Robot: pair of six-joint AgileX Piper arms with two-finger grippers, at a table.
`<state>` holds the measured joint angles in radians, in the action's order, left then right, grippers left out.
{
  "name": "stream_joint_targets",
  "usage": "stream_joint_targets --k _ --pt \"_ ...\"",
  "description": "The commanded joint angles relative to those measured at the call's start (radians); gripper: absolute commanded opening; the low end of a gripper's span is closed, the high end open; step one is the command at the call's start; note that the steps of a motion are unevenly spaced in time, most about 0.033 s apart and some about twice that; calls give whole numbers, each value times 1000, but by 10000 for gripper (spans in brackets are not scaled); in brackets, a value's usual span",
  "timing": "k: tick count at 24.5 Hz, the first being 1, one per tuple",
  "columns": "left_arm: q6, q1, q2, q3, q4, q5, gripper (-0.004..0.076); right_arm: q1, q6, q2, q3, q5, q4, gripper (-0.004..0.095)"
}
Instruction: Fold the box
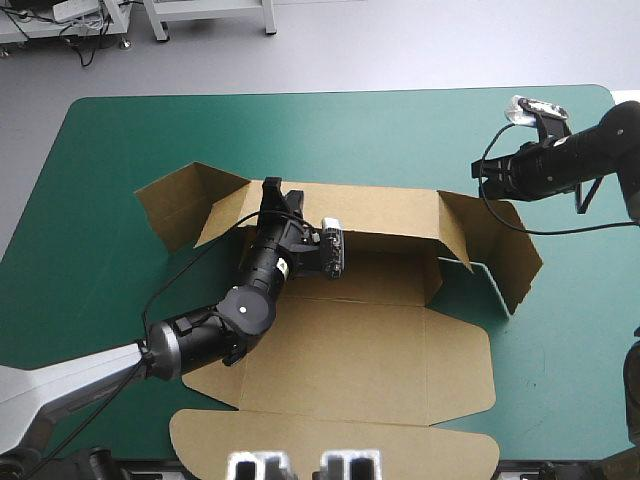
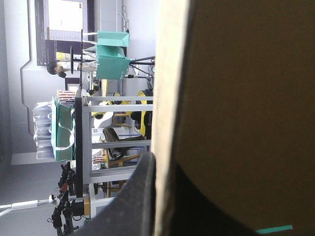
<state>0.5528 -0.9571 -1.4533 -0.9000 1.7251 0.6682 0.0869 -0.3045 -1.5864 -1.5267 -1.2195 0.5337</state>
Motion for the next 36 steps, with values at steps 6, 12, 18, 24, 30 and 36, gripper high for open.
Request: stream_joint_targets --k 6,12,18,24,30,36 --pt "57 -6 37 -51 57 67 -10 -15 -22 62 -4 -28 5 -19" --pt "70 -6 37 -92 54 32 -10 -15 -107 183 175 -22 15 -19" --pt "62 -6 32 -92 10 -33 -10 -15 -248 310 395 203 125 -18" --pt "4 -6 4 -92 -12 -29 -10 -15 -493 414 661 417 336 -19" --pt "-26 -6 -19 -92 -21 -25 -10 -15 -728 519 799 534 505 -19" --pt "-26 -6 -24 -92 -14 -23 -10 -15 -822 540 807 533 503 -18"
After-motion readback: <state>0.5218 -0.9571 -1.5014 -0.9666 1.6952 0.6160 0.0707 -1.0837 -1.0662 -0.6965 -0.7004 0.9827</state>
